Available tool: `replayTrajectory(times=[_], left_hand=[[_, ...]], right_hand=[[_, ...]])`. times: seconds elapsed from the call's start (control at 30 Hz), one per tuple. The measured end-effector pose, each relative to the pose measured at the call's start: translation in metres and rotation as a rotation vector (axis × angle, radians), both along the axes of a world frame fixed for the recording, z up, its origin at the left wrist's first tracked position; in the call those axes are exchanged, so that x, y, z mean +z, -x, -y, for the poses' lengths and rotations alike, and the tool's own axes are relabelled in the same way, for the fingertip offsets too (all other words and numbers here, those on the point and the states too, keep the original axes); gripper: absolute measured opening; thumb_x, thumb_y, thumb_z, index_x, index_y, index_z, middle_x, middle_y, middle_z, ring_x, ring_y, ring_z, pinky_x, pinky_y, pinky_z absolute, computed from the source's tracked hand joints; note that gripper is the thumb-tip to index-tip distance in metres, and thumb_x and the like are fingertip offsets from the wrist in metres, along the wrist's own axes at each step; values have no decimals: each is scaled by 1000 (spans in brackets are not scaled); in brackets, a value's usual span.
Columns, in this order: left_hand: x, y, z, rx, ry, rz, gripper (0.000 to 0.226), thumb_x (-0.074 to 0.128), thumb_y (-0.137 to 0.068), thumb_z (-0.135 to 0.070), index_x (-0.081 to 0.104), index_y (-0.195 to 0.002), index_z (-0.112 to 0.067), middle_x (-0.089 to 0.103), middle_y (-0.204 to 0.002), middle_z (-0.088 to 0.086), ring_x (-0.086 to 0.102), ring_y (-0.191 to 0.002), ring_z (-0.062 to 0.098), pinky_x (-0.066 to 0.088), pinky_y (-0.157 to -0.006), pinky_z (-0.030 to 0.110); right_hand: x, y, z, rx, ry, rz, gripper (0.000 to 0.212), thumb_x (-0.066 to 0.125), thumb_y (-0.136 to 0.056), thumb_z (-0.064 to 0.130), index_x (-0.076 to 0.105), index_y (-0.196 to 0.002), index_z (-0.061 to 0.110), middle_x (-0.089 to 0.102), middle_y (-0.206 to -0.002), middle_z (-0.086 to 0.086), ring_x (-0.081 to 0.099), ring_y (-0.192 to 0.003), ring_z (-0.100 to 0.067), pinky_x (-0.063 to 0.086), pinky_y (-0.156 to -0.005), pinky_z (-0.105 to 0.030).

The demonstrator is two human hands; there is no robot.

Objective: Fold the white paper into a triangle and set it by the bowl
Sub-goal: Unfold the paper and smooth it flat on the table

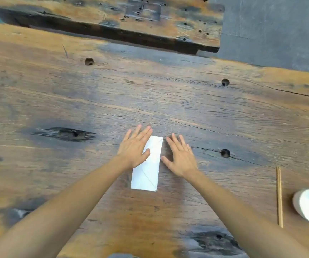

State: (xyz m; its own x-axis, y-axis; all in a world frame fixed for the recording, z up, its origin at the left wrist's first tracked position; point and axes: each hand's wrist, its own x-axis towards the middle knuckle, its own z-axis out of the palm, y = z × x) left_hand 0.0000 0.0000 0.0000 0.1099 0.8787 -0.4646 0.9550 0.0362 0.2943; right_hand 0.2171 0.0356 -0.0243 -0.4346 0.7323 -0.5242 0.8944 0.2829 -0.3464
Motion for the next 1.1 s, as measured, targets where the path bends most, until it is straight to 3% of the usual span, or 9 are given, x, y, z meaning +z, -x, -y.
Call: replayTrajectory(times=[0.23,0.47,0.77,1.1], left_hand=[[-21,-3,-14,22,-24,75,66,44,-103,-31,18,-162,-20,19,-170,-4,13,-157,19,13,-128,42],[-33,-5,-22,61,-69,117,57,52,-99,-33,38,-154,-23,51,-148,-3,40,-140,21,31,-110,39],[-36,-8,-35,103,-62,210,42,64,-94,-28,60,-134,-21,64,-126,0,49,-122,26,40,-101,44],[-29,9,-35,63,-103,301,19,68,-93,-17,74,-112,-15,69,-107,4,55,-108,29,47,-93,49]], right_hand=[[-23,-1,1,64,-48,-27,75,44,-103,55,11,-166,30,-5,-174,10,-11,-161,-16,2,-130,-43],[-34,-6,8,110,-109,-27,73,41,-106,51,9,-166,27,-6,-174,7,-7,-162,-18,3,-130,-42],[-38,-5,12,99,-209,-35,70,46,-104,47,24,-165,19,13,-174,-3,12,-161,-25,17,-129,-48],[-41,-5,12,131,-265,-10,70,45,-103,49,27,-164,19,21,-173,-6,21,-159,-27,25,-127,-49]])
